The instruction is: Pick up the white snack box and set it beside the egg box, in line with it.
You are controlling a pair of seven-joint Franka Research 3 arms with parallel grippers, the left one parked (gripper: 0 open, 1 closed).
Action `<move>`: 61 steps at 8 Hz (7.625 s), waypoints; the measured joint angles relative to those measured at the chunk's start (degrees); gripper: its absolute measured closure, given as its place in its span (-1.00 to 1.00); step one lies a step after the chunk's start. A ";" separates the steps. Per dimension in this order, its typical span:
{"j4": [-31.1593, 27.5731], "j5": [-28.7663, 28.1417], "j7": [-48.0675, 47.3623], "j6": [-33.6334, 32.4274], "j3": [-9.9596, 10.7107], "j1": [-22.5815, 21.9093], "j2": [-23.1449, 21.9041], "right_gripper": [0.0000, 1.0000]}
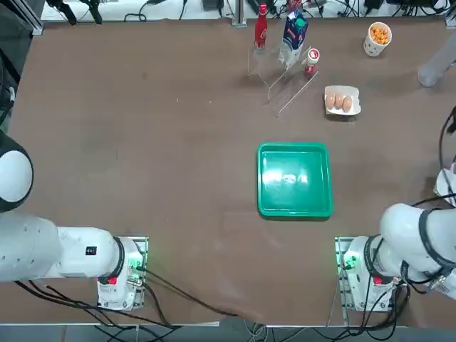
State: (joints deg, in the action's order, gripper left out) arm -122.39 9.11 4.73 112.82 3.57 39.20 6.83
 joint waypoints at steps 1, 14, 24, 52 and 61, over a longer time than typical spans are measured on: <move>-5.31 0.22 0.02 6.85 -0.12 1.80 0.10 -1.00; -11.92 -1.77 9.41 23.78 -0.82 12.31 8.41 0.96; 12.16 -4.07 -0.46 -7.77 -9.37 -7.36 1.95 0.96; 39.09 -7.63 -6.88 -23.55 -15.52 -25.29 6.69 -1.00; 20.31 -8.65 -3.87 -22.95 1.84 -45.19 -16.23 -1.00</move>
State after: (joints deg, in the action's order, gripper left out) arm -102.08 0.46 0.86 89.87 5.41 -6.00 -9.41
